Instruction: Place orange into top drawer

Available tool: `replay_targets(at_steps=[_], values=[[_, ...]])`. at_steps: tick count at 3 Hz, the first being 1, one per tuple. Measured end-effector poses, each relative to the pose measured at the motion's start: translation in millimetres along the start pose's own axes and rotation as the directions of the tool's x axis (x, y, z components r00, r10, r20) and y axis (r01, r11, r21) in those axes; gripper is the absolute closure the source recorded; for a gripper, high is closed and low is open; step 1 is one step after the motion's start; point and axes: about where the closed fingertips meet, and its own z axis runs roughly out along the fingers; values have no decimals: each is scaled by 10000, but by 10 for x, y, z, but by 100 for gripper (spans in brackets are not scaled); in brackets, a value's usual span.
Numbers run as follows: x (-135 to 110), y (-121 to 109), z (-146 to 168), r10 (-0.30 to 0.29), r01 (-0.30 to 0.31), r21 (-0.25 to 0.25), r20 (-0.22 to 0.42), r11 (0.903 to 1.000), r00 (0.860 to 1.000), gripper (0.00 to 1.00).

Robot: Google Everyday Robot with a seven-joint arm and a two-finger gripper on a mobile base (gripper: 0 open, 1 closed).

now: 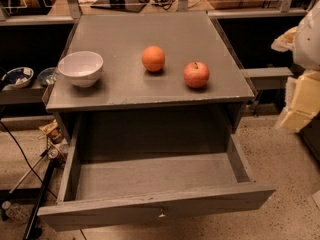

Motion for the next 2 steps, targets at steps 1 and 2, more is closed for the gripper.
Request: replay_targets(at_steps=[1, 2], values=[[-257, -55, 59, -616, 614, 127, 176, 9980, 9979, 0], [-549, -108, 137, -1303, 1299, 133, 394, 9914, 9907, 0]])
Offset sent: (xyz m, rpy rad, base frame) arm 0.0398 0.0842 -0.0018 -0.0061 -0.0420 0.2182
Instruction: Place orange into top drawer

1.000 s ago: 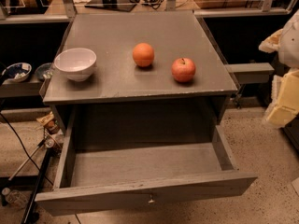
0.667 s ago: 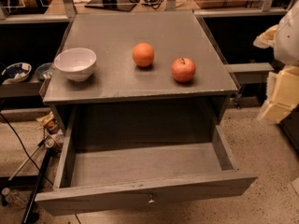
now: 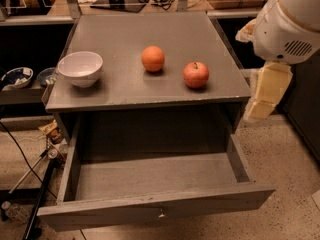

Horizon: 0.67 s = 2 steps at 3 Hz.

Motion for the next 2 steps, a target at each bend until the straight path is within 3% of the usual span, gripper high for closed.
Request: replay_targets(at_steps=[1, 2], values=[[-26, -24, 21, -19, 19, 46, 40, 10000, 10000, 0], [-164, -197, 120, -146, 137, 304, 299, 9994, 9994, 0]])
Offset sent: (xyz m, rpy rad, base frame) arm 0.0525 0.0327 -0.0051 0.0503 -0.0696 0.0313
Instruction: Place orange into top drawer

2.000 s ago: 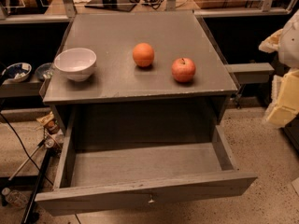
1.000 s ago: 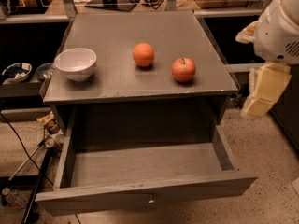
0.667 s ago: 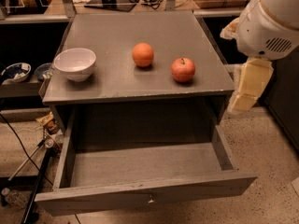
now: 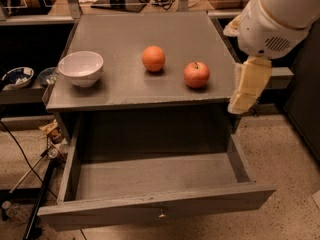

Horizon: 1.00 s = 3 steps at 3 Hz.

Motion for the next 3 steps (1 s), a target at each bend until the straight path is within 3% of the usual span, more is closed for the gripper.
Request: replay_targets(at_steps=[1, 2, 3], values=[[-310, -434, 355, -505, 504, 30, 477, 9987, 9976, 0], [-339, -477, 379, -475, 472, 62, 475, 9989, 9977, 0], [-657, -866, 682, -872, 879, -109, 494, 9961, 9950, 0]])
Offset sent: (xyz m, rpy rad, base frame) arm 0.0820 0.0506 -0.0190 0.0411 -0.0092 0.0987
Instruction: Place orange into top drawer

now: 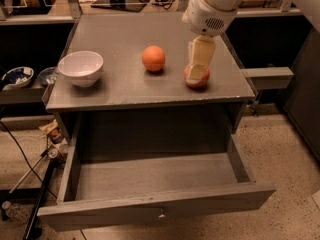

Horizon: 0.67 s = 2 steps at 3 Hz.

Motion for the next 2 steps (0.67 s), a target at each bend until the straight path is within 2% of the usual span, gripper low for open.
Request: replay_targets(at_steps=[1, 2], values=[[0, 0, 0, -1, 1, 0, -2, 10000, 10000, 0], [-31, -85, 47, -289, 288, -18, -610, 9996, 9977, 0]])
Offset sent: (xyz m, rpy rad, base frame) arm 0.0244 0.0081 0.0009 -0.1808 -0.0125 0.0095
